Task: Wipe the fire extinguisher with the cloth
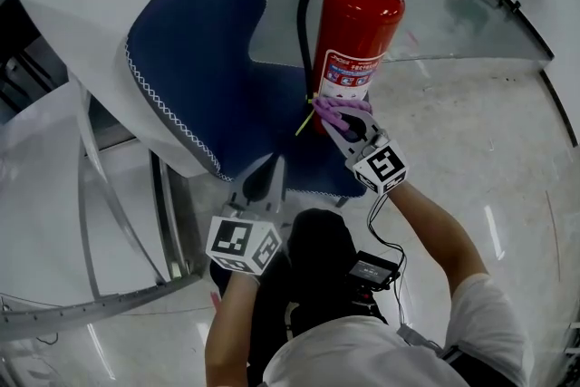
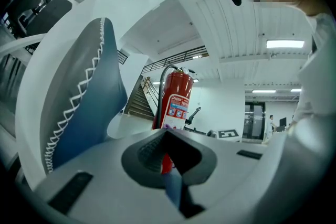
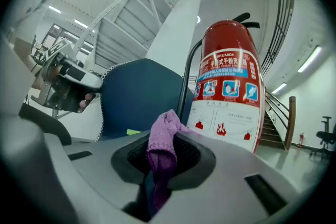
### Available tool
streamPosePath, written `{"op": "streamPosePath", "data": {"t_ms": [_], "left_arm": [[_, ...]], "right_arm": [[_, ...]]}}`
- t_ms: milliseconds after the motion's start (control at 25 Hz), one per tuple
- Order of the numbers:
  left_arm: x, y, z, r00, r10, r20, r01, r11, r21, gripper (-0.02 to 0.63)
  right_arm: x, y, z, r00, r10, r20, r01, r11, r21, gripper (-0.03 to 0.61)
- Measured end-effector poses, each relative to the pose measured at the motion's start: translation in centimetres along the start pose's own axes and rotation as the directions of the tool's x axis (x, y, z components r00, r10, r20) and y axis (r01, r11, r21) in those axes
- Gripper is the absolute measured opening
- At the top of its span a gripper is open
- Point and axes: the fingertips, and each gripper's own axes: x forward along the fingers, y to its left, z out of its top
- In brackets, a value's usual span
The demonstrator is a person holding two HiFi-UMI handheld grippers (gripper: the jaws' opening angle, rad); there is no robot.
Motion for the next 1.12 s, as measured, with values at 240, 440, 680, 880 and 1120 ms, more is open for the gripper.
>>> {"op": "streamPosePath", "data": {"t_ms": [240, 440, 680, 880, 1120], "left_arm": [[-0.4, -0.1, -0.4, 1.0, 0.001, -0.003, -0.001, 1.0, 0.002, 0.005], [-0.6, -0.2, -0.7, 1.0, 0.001, -0.008, -0.001, 1.0, 0.004, 0.005], [-0.6, 0.0, -0.8, 1.0, -0.002, -0.002, 0.002, 1.0, -0.004, 0.005], [-0.7, 0.3, -1.3, 1.0, 0.004, -0.012, -0.004, 1.0, -0.016, 0.005], [-0.6, 0.4, -1.4, 1.0, -0.004, -0.008, 0.004, 1.0, -0.019, 0.005]], "right_arm": [[0.2, 0.8, -3.1, 0.999, 0.015, -0.048, -0.015, 1.0, 0.013, 0.058], [0.3, 1.1, -4.3, 0.998, 0.021, -0.064, -0.019, 0.999, 0.041, 0.058], [0.7, 1.8, -6.2, 0.992, 0.05, -0.116, -0.041, 0.996, 0.083, 0.058], [0.9, 2.2, -7.4, 0.985, 0.078, -0.155, -0.058, 0.99, 0.13, 0.058], [1.3, 2.7, -8.5, 0.968, 0.147, -0.203, -0.11, 0.977, 0.184, 0.058]]}}
